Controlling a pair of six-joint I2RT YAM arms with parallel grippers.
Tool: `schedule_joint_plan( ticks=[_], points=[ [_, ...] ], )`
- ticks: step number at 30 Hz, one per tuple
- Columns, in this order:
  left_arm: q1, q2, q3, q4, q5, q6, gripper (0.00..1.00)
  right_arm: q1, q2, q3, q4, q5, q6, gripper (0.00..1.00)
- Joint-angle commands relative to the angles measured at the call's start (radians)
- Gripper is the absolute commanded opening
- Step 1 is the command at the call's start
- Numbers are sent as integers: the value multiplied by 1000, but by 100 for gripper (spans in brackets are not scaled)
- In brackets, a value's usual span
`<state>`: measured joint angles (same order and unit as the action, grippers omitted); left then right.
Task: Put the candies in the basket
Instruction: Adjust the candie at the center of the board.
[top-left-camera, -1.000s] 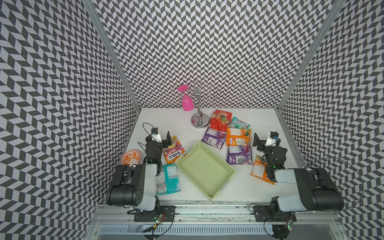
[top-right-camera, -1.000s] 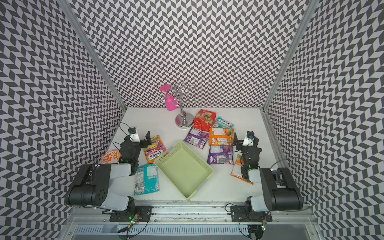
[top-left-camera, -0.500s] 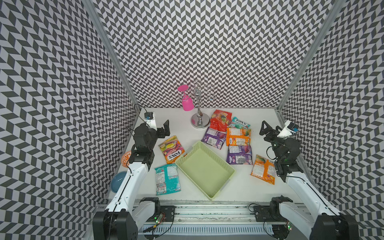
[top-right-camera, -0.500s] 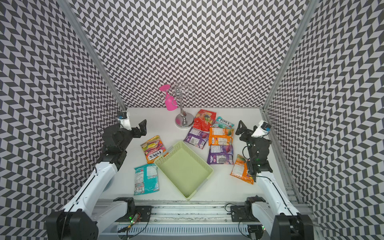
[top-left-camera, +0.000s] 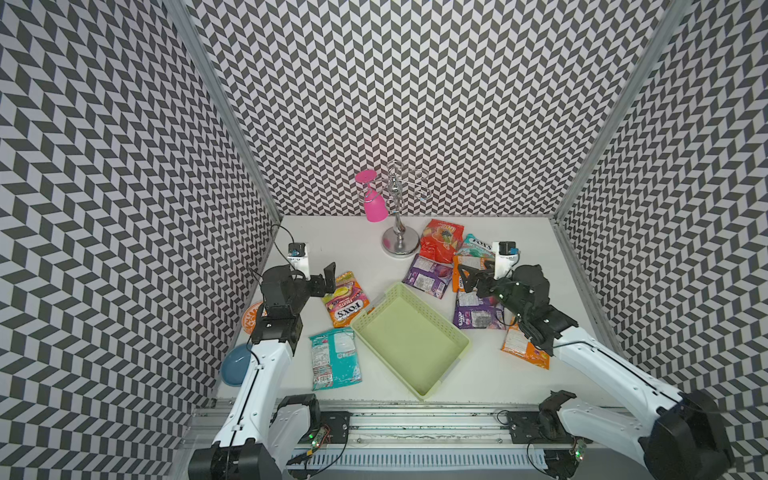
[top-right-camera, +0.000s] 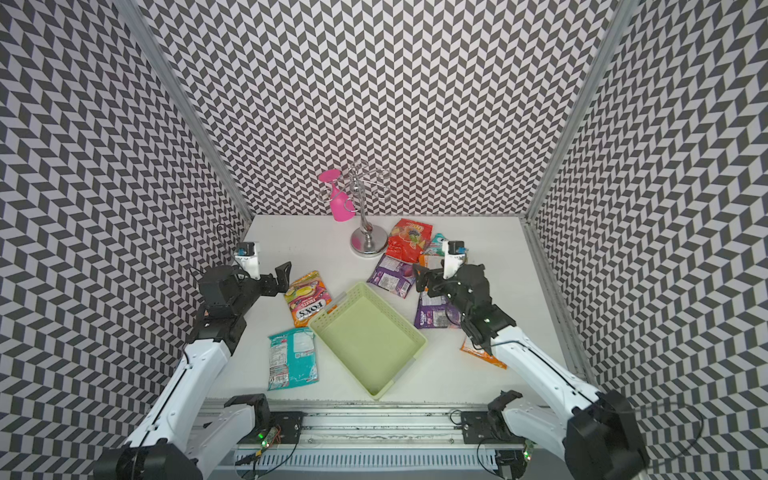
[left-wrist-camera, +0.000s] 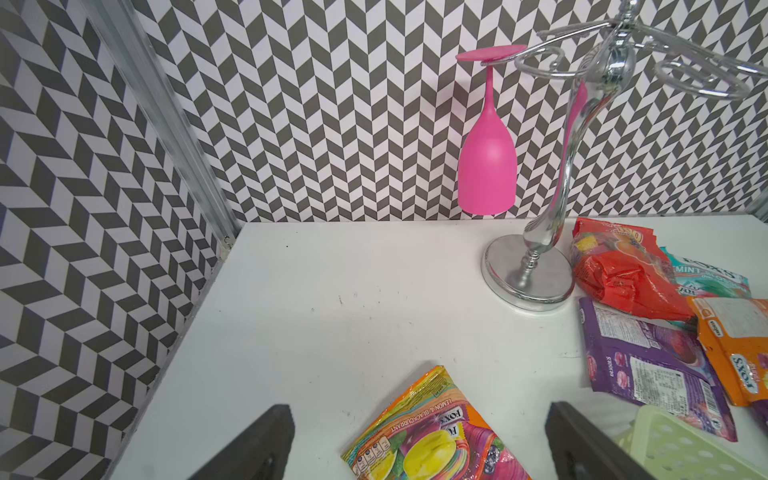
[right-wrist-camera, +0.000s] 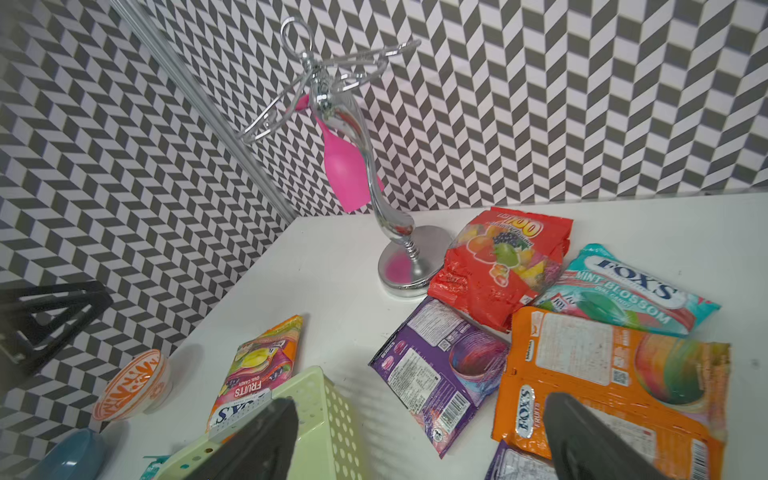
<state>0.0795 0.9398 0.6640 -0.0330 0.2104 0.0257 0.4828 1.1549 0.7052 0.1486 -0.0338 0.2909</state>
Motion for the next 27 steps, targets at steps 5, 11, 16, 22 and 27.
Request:
schedule_joint_plan(
  ticks=[5,11,16,22,27],
  points=[
    [4,-3,15,-11,5,20,99,68,307,232,-72,-79,-10,90],
    [-20,1,23,-15,3,22,99,74,598,470,-90,-244,84,82],
    [-26,0,30,-20,1,19,99,74,814,677,-174,-321,150,78],
    [-29,-4,28,-21,-1,20,99,74,970,801,-218,-431,216,68],
    [-27,-4,22,-11,6,16,99,73,1026,822,-227,-438,233,66]
  ],
)
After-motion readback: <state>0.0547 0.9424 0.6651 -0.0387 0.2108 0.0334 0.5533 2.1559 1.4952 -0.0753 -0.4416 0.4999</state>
